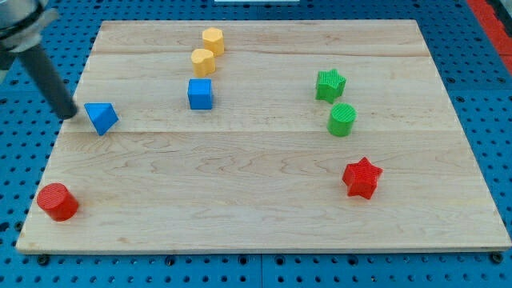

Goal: Move the blue triangle towards the blue cube

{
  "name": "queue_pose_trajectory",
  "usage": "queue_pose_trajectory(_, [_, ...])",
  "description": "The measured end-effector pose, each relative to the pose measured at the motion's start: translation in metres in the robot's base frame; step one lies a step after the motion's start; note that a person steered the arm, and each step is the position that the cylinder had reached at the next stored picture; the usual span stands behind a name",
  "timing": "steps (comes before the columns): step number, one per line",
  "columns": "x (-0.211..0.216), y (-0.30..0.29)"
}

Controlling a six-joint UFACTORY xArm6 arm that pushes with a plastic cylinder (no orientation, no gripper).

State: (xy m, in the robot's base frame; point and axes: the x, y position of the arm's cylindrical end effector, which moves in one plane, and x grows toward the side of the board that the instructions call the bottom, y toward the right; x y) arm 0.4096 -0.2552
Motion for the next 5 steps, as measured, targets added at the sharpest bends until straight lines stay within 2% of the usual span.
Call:
queue_pose_trajectory(1, [0.003, 0.082])
queue_pose_trajectory(3, [0.056, 0.061])
queue_pose_trajectory(5, [0.072, 0.11])
